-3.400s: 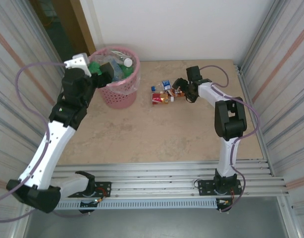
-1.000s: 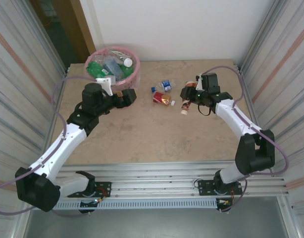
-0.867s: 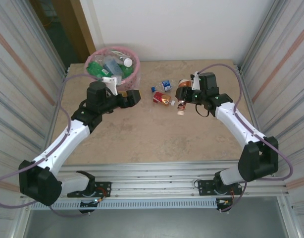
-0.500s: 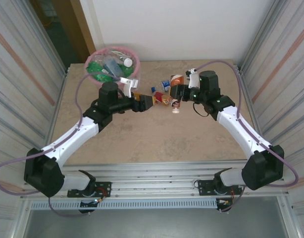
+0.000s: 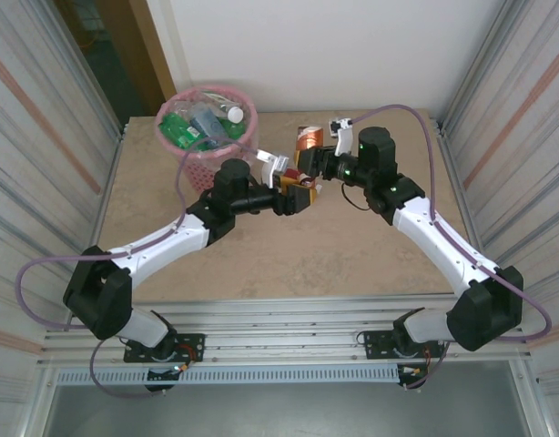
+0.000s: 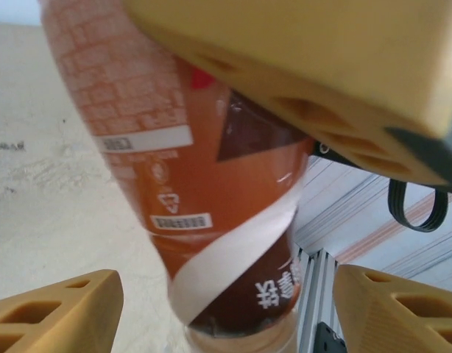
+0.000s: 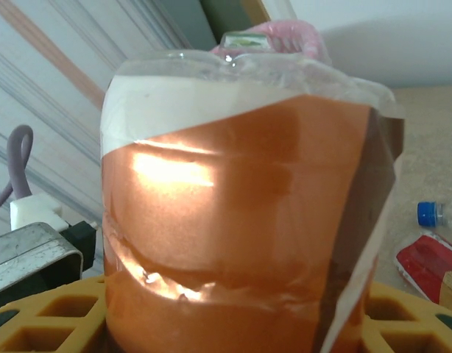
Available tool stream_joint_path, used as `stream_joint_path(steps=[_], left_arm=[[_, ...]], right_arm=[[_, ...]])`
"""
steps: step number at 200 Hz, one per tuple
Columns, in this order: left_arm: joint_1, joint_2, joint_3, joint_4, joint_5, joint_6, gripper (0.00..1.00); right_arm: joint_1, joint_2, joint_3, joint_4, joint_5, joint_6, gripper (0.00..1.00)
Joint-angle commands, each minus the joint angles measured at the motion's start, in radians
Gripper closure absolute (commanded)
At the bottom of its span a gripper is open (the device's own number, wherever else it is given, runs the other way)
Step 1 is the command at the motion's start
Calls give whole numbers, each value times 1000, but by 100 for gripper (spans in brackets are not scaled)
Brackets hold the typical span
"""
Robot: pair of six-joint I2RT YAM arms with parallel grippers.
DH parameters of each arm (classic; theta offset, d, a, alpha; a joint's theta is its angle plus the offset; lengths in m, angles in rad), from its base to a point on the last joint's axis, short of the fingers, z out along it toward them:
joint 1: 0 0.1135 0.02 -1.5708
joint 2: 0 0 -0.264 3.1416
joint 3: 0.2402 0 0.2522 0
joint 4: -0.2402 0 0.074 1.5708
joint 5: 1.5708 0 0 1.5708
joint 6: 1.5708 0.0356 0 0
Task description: Put the plastic bottles in the bin
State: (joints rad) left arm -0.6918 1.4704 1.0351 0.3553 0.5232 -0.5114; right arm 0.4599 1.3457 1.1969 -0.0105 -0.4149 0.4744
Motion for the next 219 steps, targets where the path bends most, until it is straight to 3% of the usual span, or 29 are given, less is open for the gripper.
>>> stream_joint_path(steps=[1, 22, 56, 69, 81, 94, 109, 161, 219], left_arm=[[-2, -2, -18, 97, -54, -19, 33], [-2, -1, -20, 104, -65, -21, 45], [2, -24, -21, 68, -84, -2, 82], [13, -46, -10, 0, -97, 18, 92], [37, -71, 19, -111, -99, 51, 97], [68, -95, 67, -269, -104, 113, 100], [114, -122, 127, -440, -116, 196, 100], [330, -117, 417, -934, -127, 496, 100], [503, 50, 743, -1256, -160, 779, 100]], right_arm=[[10, -7, 33, 80, 24, 55, 53], [17, 5, 36, 95, 20, 72, 53], [20, 14, 46, 80, 34, 66, 49], [18, 15, 59, 54, 42, 52, 41], [16, 15, 83, 17, 51, 33, 25], [9, 13, 116, -33, 61, 10, 9], [-2, -4, 138, -75, 85, -11, 0], [-67, -110, 110, -128, 158, -5, 2], [-94, -145, 101, -232, 198, -7, 2]])
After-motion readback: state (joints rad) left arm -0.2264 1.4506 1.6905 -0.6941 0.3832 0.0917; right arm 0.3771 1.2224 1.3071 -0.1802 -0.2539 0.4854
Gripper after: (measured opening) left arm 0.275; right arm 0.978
